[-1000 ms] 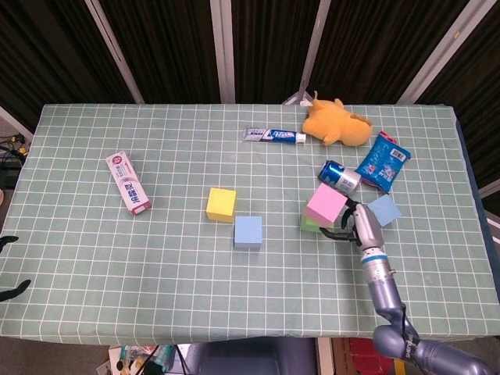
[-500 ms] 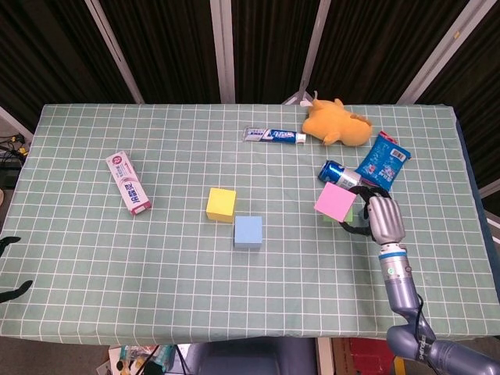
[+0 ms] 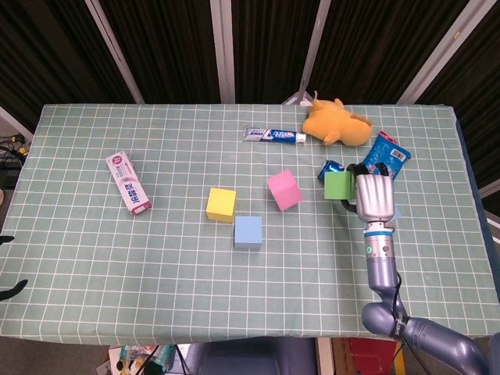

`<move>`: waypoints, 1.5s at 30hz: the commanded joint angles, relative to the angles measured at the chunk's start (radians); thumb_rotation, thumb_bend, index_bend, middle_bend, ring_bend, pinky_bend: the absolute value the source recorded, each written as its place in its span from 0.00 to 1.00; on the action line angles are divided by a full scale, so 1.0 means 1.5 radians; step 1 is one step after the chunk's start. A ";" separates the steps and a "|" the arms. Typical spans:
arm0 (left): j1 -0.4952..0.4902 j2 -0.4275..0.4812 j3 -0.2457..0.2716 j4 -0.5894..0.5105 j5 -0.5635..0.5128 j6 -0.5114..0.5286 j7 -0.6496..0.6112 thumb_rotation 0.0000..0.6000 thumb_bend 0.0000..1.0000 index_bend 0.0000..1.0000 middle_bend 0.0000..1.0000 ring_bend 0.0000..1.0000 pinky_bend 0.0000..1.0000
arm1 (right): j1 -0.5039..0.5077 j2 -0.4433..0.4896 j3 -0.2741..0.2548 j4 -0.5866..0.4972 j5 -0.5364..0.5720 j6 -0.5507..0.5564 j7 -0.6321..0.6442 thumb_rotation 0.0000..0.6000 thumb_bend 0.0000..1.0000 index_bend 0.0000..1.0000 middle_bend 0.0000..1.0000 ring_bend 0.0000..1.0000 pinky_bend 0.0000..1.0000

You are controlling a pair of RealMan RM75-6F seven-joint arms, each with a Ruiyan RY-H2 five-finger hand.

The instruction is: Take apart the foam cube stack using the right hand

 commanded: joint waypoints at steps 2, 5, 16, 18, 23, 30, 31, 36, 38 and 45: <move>-0.002 -0.003 0.001 -0.001 0.002 -0.002 0.007 1.00 0.13 0.26 0.00 0.00 0.00 | -0.013 0.022 0.018 0.000 0.003 0.041 0.016 1.00 0.31 0.41 0.59 0.69 0.24; -0.003 -0.006 0.004 -0.003 0.006 -0.004 0.016 1.00 0.13 0.26 0.00 0.00 0.00 | -0.042 0.049 0.027 -0.041 0.002 0.056 0.087 1.00 0.31 0.41 0.59 0.69 0.24; -0.003 -0.008 0.005 -0.005 0.005 -0.002 0.022 1.00 0.13 0.26 0.00 0.00 0.00 | -0.199 0.238 -0.055 -0.240 -0.093 0.050 0.365 1.00 0.31 0.41 0.59 0.69 0.24; -0.003 -0.008 0.006 -0.005 0.007 -0.002 0.023 1.00 0.13 0.26 0.00 0.00 0.00 | -0.216 0.261 -0.075 -0.254 -0.118 0.045 0.410 1.00 0.31 0.41 0.59 0.69 0.24; -0.002 -0.007 0.005 -0.005 0.006 -0.001 0.019 1.00 0.13 0.26 0.00 0.00 0.00 | -0.244 0.305 -0.129 -0.262 -0.185 0.012 0.540 1.00 0.31 0.41 0.59 0.69 0.24; 0.001 -0.003 0.005 -0.005 0.010 0.004 0.009 1.00 0.13 0.26 0.00 0.00 0.00 | -0.248 0.321 -0.196 -0.246 -0.268 -0.034 0.663 1.00 0.31 0.41 0.59 0.66 0.22; 0.001 -0.002 0.005 -0.005 0.010 0.004 0.008 1.00 0.13 0.26 0.00 0.00 0.00 | -0.246 0.318 -0.205 -0.239 -0.279 -0.040 0.673 1.00 0.31 0.41 0.59 0.65 0.21; 0.000 -0.003 0.006 -0.004 0.011 0.002 0.009 1.00 0.13 0.26 0.00 0.00 0.00 | -0.230 0.298 -0.230 -0.210 -0.306 -0.069 0.682 1.00 0.31 0.36 0.45 0.49 0.14; 0.001 -0.003 0.006 -0.004 0.012 0.003 0.009 1.00 0.13 0.26 0.00 0.00 0.00 | -0.222 0.286 -0.231 -0.198 -0.308 -0.075 0.677 1.00 0.31 0.27 0.38 0.41 0.11; 0.001 -0.003 0.004 -0.004 0.008 0.003 0.010 1.00 0.13 0.26 0.00 0.00 0.00 | -0.205 0.246 -0.214 -0.177 -0.272 -0.084 0.638 1.00 0.24 0.10 0.17 0.22 0.02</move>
